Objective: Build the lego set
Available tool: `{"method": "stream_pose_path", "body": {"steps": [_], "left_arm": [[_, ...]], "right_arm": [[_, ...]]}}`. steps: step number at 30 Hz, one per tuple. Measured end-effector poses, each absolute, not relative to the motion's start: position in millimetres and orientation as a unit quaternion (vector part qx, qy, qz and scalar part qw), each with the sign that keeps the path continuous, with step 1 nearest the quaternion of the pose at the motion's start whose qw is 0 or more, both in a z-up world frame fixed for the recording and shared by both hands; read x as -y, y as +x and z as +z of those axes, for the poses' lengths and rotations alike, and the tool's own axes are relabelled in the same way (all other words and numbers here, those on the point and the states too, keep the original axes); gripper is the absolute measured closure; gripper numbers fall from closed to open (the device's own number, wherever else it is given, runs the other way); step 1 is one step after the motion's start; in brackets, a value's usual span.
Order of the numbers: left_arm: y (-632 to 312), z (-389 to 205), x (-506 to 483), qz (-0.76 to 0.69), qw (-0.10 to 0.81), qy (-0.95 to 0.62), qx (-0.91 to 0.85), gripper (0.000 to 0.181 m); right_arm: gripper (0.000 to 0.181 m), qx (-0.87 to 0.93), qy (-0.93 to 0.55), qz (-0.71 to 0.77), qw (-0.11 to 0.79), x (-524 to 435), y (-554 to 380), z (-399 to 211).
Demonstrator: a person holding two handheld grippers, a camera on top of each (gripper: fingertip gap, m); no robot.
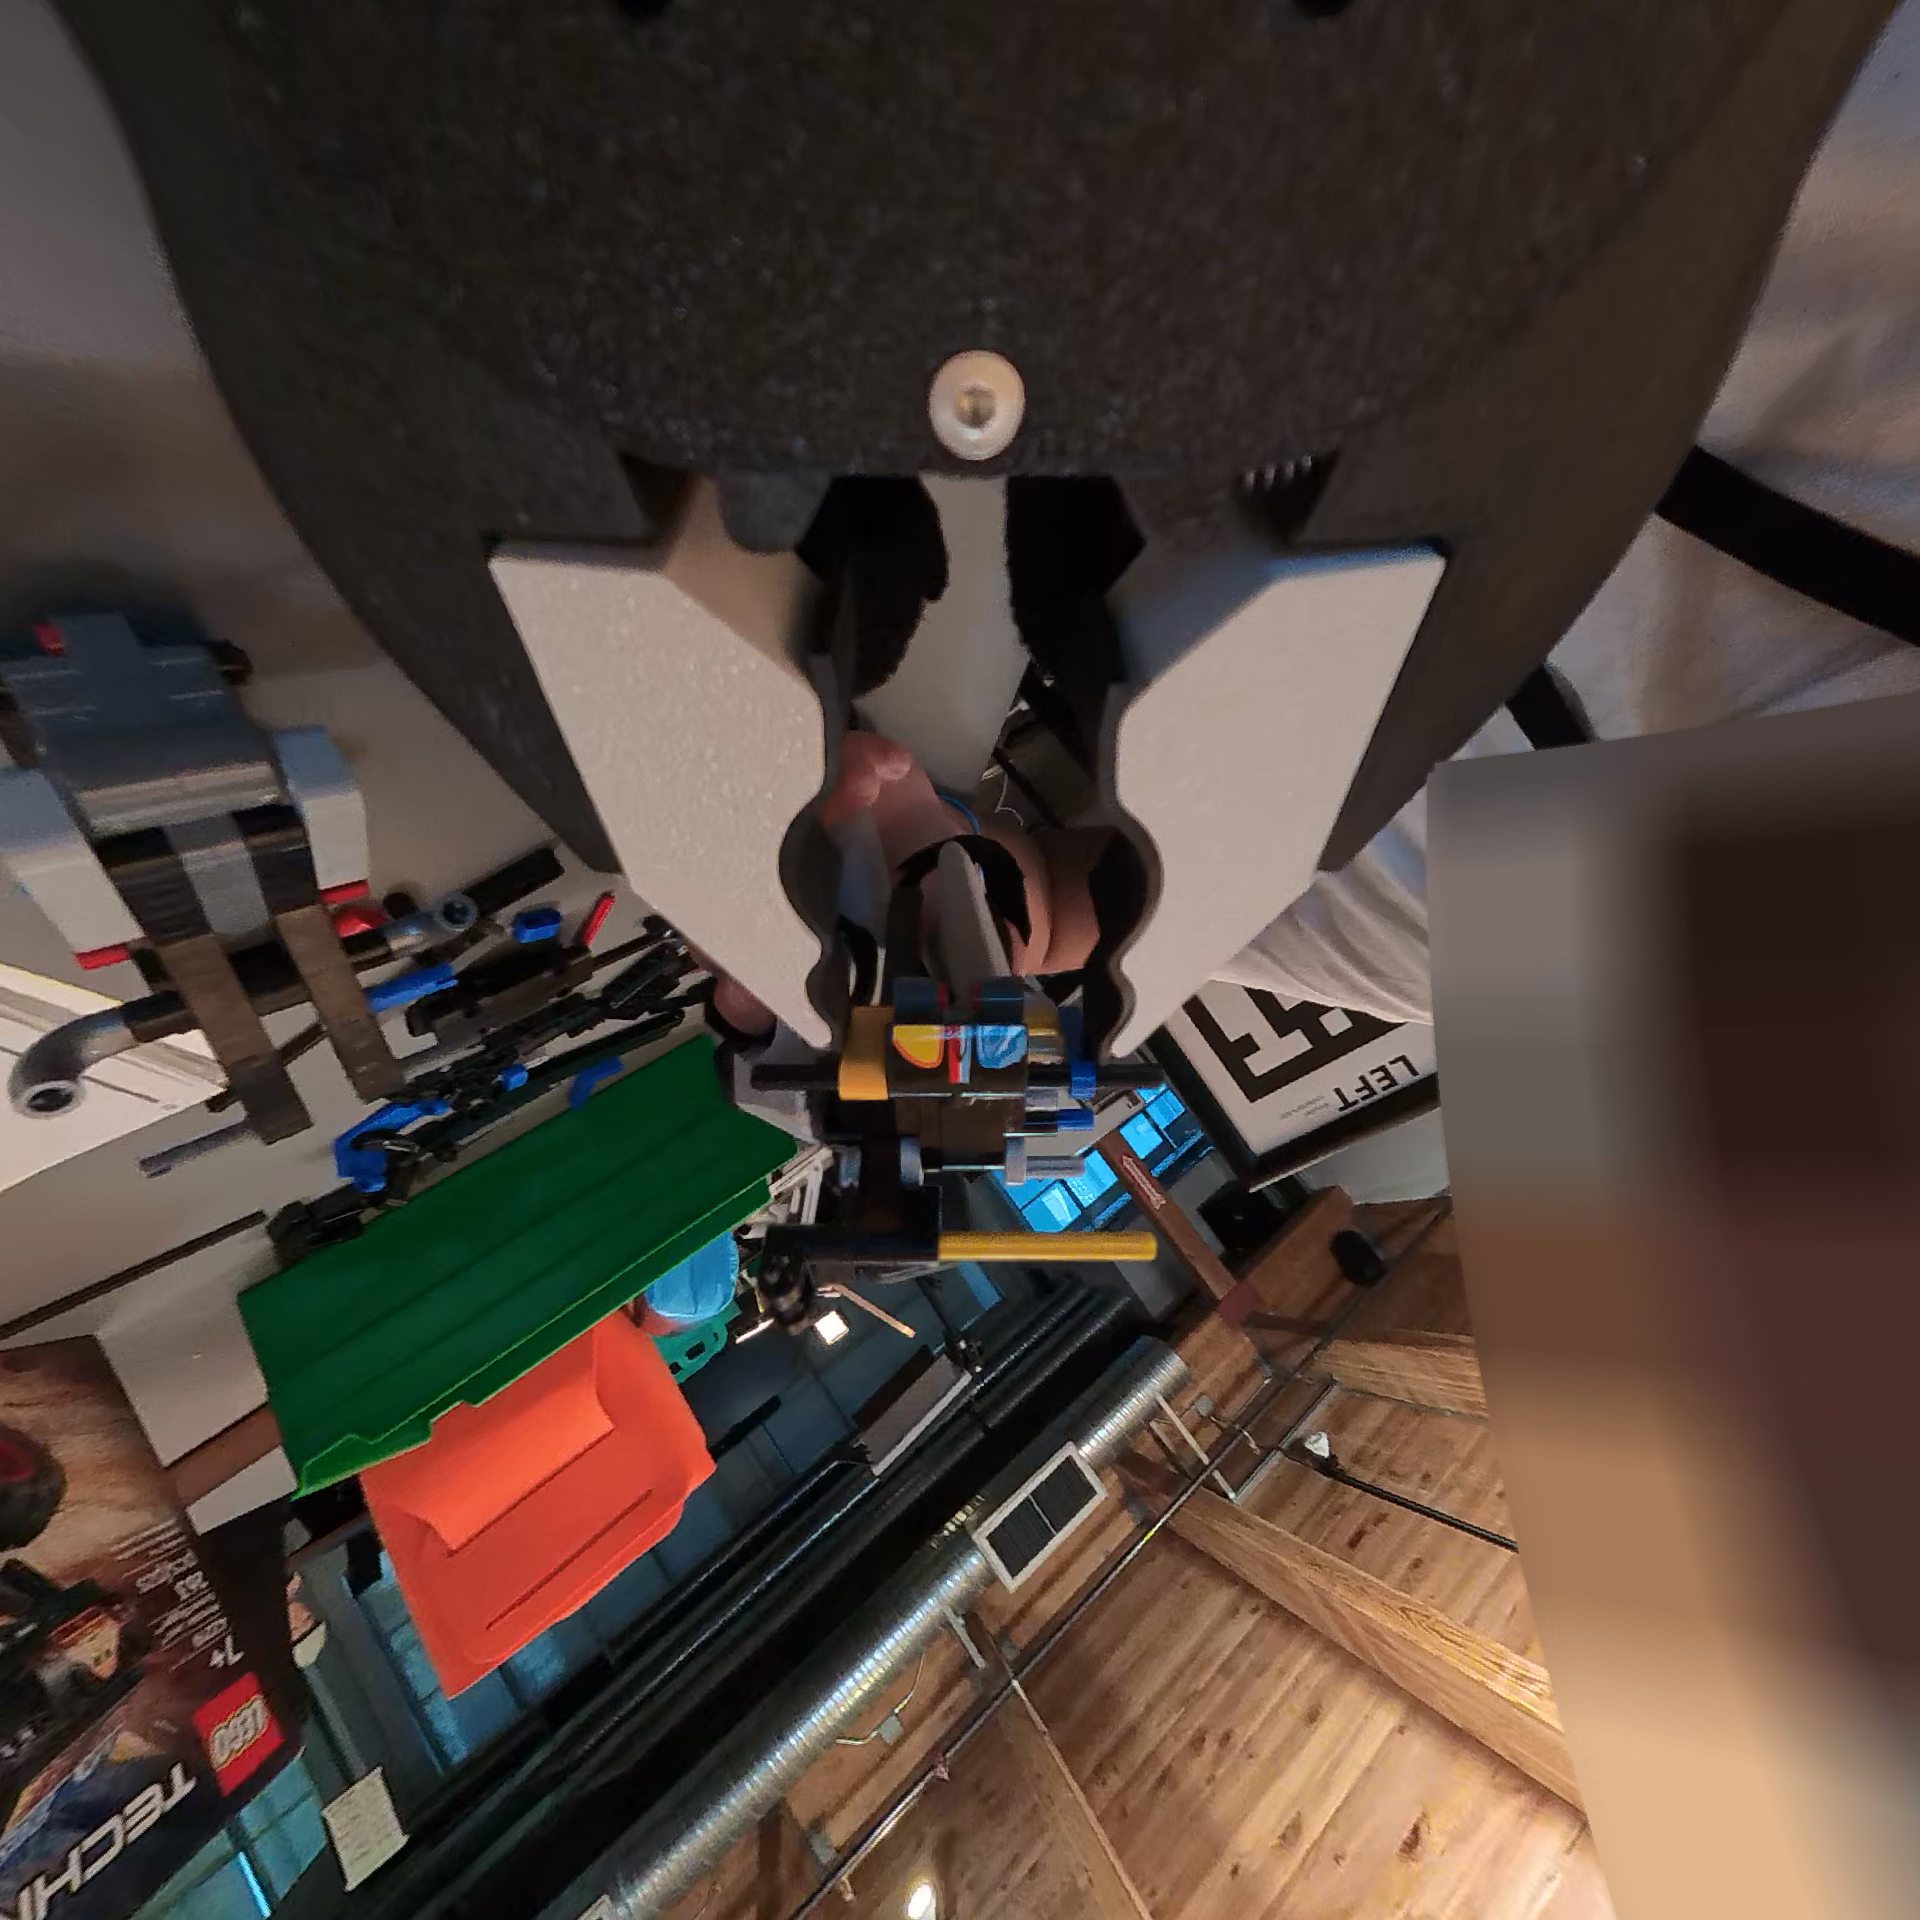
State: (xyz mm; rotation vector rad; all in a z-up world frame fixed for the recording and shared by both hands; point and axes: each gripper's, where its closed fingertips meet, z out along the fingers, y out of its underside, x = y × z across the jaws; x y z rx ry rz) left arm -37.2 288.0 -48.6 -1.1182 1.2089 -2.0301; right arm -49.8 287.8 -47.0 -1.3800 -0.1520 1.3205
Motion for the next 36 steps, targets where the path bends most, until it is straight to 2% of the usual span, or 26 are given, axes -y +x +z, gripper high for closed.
{"method": "stream_pose_path", "body": {"steps": [18,19,20,22,27,36], "left_arm": [[-39,-51,-286,-0.719,0.281,-0.419,-0.478,0.138],[-41,-51,-285,-0.721,0.273,-0.410,-0.487,0.136],[-45,-49,-283,-0.729,0.265,-0.394,-0.493,0.126],[-46,-48,-288,-0.733,0.262,-0.396,-0.487,0.134],[-41,-57,-286,-0.706,0.274,-0.410,-0.507,0.117],[-40,-59,-289,-0.688,0.300,-0.411,-0.518,0.124]], "right_arm": [[0.138,0.090,-0.605,0.520,0.596,-287,-50,-49],[0.138,0.091,-0.605,0.519,0.597,-287,-50,-49],[0.139,0.090,-0.601,0.522,0.599,-286,-49,-48],[0.139,0.077,-0.585,0.542,0.598,-286,-45,-44],[0.138,0.082,-0.614,0.503,0.603,-291,-44,-53],[0.138,0.123,-0.624,0.424,0.645,-292,-53,-56]]}}
